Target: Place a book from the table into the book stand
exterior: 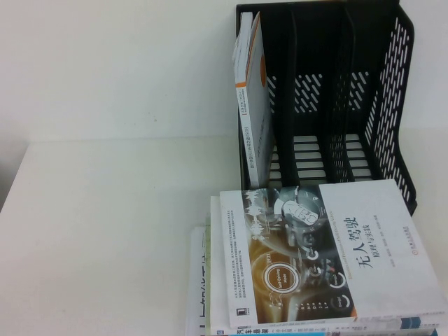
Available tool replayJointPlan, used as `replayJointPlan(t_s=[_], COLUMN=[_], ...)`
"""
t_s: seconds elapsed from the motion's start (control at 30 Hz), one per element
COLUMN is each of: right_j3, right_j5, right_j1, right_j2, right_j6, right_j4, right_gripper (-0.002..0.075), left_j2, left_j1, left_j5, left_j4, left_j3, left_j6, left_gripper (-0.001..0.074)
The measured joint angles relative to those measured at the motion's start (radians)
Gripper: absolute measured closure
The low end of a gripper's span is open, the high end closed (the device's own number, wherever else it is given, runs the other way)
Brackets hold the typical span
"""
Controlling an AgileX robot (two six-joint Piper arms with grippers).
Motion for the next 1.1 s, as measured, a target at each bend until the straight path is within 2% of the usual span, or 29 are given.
replayJointPlan(t_s=[0.2,0.33,0.4,0.5,0.63,0.7,0.83,1.0,1.1], right_j3=[0.0,0.0,-0.003,-0.067,-0.202,-0.256,-0.347,-0.441,-0.507], right_j5=[-0.021,0.03,0.125,0.365,0.71,0.821,0.924,1.014,1.135], right_j1=[0.0,0.0,0.0,0.0,0.0,0.0,0.0,0.0,0.0], right_j2=[0.0,0.0,0.0,0.0,0.012,0.05,0.176,0.378,0.517], right_j6=[-0.006,-0.007,-0.009,-0.019,-0.084,-0.114,-0.123,-0.002,0.034], right_j4=[0.089,0.07,0.026,-0.029,-0.055,-0.057,-0.057,-0.014,-0.001], right_gripper=[0.0721,0.072,0.0721,0.0721,0.0721,0.0721,0.0721,0.0721,0.0721], left_j2=[-0.001,-0.002,-0.005,-0.005,0.052,0.117,0.247,0.387,0.468], left_j1=[0.0,0.0,0.0,0.0,0.0,0.0,0.0,0.0,0.0], left_j5=[-0.029,0.08,0.214,0.448,0.593,0.645,0.729,0.717,0.829], left_j4=[-0.054,-0.156,-0.192,-0.255,-0.275,-0.275,-0.277,-0.376,-0.44], left_j3=[0.0,0.0,-0.012,-0.094,-0.223,-0.284,-0.371,-0.374,-0.449], left_j6=[0.0,0.0,0.008,0.071,0.16,0.191,0.212,0.187,0.18], left_gripper=[0.0737,0.0737,0.0737,0.0737,0.0737,0.0737,0.0737,0.0737,0.0737])
